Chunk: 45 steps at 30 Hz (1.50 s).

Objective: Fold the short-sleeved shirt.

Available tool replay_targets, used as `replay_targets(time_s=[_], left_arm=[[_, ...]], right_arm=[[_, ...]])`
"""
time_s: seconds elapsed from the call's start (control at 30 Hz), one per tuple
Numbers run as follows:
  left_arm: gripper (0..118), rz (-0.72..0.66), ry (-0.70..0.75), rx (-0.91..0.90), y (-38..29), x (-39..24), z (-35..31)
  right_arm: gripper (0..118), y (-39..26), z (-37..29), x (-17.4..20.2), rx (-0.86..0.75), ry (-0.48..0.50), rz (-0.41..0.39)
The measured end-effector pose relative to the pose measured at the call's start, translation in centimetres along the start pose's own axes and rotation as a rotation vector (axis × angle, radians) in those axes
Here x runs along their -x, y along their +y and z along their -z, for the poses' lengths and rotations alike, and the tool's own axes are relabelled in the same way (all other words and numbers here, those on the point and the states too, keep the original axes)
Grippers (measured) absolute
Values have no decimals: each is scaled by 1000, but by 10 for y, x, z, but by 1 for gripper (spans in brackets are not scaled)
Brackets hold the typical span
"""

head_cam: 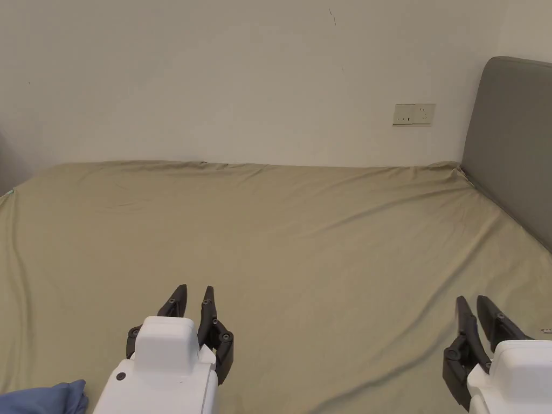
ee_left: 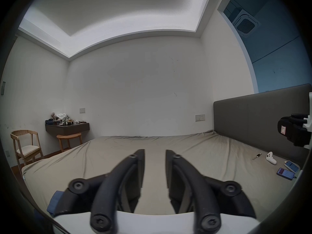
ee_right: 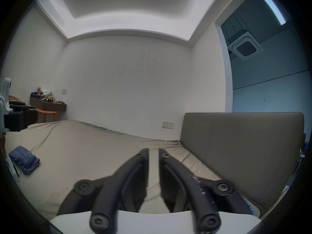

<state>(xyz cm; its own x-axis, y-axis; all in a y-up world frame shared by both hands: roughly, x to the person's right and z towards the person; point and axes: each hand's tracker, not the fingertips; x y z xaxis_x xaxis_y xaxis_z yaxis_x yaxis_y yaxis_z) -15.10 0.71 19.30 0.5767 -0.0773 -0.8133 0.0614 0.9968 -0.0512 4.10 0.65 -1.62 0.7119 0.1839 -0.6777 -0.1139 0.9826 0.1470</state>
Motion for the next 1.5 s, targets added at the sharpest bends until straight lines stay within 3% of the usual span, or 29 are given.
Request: replay_targets(time_s=[0.03, 0.07, 0.13, 0.17, 0.27, 0.87, 1.03, 1.13, 1.27, 1.37, 1.5], left_arm=[[33, -3, 0, 0, 0, 0, 0], [34, -8, -4, 1, 0, 1, 0], [38, -14, -3, 0, 0, 1, -1], [56, -16, -1, 0, 0, 1, -1], [118, -28, -2, 1, -1, 3, 0], [118, -42, 3, -3, -6, 2, -4], [118, -40, 6, 2, -4, 1, -2], [118, -43, 8, 2, -4, 3, -1], [118, -46, 11, 4, -3, 4, 1], [118, -38, 13, 6, -2, 3, 1], [118, -33, 10, 3, -2, 2, 1]], right_arm=[[48, 0, 0, 0, -3, -1, 2], [72, 0, 0, 0, -5, -2, 4], [104, 0, -1, 0, -8, 2, 9], [117, 0, -1, 1, -8, -1, 9], [118, 0, -3, 2, -25, -6, 4], [118, -3, -1, 2, 16, 22, 32], [118, -4, 2, -2, 69, 126, 119], [118, 2, 2, 0, 83, 53, 153], [118, 16, 5, -5, 167, 28, 225], [118, 26, 6, -11, 262, 36, 277], [118, 27, 6, -20, 241, 77, 264]])
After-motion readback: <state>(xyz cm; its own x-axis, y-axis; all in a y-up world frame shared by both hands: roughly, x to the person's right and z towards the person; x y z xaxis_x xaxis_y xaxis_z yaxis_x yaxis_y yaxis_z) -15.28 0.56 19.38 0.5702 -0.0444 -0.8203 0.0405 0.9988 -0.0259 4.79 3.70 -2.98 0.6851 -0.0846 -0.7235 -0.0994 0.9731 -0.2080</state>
